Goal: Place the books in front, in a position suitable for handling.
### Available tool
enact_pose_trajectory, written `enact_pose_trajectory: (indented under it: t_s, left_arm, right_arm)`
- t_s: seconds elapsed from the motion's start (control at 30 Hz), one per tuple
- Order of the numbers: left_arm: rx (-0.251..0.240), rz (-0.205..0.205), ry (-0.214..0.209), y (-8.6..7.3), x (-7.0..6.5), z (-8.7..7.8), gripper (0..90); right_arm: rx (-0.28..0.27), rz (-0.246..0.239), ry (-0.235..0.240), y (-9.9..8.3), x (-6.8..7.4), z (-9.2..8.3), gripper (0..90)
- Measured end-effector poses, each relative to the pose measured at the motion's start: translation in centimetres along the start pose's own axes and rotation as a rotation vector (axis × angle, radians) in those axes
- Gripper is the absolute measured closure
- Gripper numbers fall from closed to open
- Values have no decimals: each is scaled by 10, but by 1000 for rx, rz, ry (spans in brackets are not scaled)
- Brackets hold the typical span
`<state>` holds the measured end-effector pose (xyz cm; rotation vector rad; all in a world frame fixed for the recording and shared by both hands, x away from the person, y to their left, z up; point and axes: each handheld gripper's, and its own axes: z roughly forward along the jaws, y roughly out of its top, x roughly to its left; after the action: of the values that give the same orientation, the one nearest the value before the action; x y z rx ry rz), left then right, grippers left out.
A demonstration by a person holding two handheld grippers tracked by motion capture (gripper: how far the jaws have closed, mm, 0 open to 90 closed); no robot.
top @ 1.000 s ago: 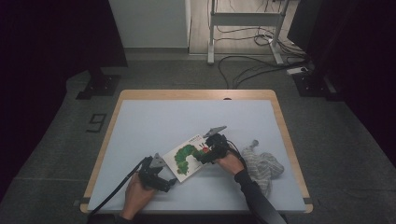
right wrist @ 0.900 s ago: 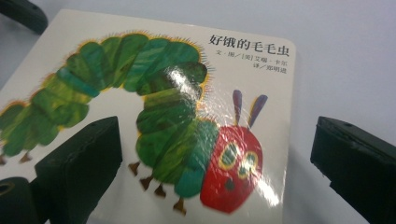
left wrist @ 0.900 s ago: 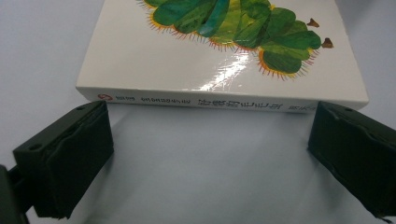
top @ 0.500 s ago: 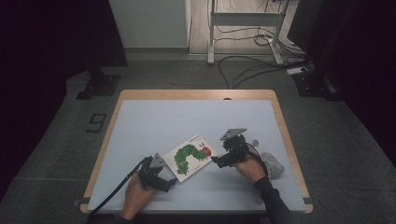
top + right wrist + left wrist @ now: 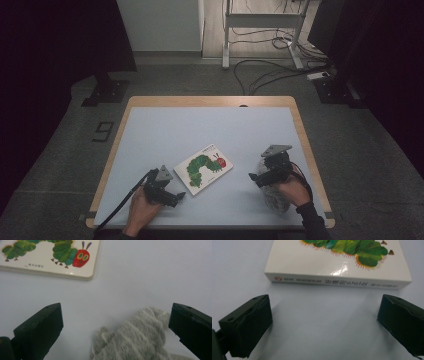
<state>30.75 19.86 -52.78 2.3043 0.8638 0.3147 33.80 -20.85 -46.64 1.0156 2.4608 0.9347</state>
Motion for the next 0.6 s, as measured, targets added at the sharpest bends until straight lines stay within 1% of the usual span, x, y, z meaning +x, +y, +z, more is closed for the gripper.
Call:
enact_pose_trajectory:
  t_s: [0.13,0.27,0.33,0.47,0.53,0.6]
  left_arm:
    - [3,-11,12,-7,4,-7,0]
    - [-5,-34,24,-16,10,-13,0]
    - [-8,-38,27,-18,11,-15,0]
    - [-10,-40,26,-19,11,-15,0]
    - [-10,-40,26,-19,11,-15,0]
    - [-11,-40,26,-19,11,-15,0]
  right_arm:
    - [7,12,-18,-11,-2,-7,0]
    - [9,20,-30,-17,-3,-10,0]
    - [12,26,-35,-21,-4,-13,0]
    - [16,48,-51,-31,-7,-17,0]
    - [15,49,-52,-33,-8,-18,0]
    - [19,61,-52,-37,-9,-19,0]
